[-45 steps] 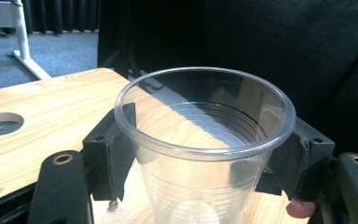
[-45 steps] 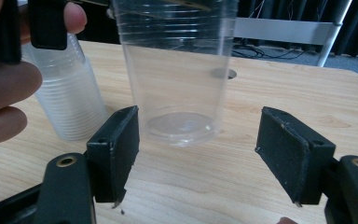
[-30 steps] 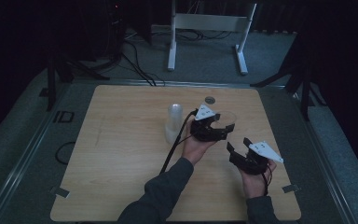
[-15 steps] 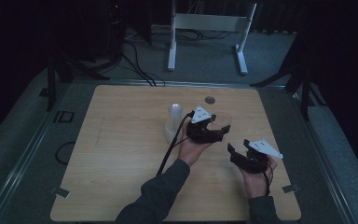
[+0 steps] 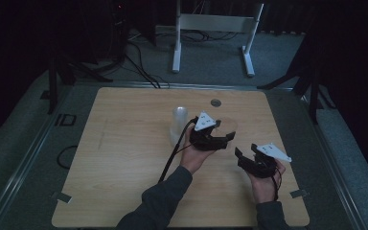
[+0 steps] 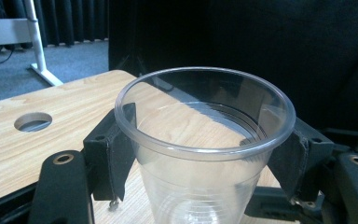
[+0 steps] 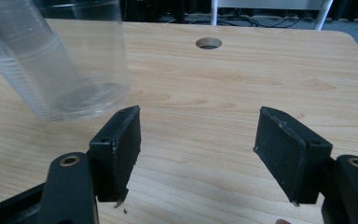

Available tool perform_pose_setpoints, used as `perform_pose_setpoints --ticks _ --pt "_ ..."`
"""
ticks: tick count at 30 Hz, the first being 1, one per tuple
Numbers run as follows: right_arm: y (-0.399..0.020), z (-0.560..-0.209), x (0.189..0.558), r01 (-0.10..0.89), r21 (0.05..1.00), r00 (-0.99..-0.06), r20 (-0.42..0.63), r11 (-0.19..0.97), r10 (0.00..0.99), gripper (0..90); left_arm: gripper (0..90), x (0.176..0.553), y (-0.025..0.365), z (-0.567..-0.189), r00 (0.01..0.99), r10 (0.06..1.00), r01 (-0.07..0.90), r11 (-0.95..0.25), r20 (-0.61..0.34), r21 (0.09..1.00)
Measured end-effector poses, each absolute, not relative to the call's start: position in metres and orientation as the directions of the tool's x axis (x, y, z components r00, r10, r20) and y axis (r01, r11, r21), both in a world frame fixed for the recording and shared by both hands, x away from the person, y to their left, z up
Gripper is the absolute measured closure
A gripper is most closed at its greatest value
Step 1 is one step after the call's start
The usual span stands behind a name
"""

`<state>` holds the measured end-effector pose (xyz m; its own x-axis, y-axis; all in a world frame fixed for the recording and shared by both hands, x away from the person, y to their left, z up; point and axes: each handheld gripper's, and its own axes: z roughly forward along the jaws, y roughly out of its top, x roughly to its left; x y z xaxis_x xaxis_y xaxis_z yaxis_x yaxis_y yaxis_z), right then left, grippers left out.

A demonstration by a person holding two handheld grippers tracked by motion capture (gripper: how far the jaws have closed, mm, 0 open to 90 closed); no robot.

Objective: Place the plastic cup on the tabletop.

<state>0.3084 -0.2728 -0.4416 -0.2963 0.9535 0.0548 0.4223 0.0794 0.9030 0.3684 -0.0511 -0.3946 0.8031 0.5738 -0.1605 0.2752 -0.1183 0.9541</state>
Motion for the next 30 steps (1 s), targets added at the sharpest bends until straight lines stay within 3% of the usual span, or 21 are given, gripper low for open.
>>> perform_pose_setpoints --ticks 30 --pt "-0.261 -0.442 0.321 0.459 0.882 -0.323 0.053 0.107 0.945 31.2 29.9 0.352 -0.033 -0.408 0.818 0.555 0.255 -0.115 -0.151 0.96"
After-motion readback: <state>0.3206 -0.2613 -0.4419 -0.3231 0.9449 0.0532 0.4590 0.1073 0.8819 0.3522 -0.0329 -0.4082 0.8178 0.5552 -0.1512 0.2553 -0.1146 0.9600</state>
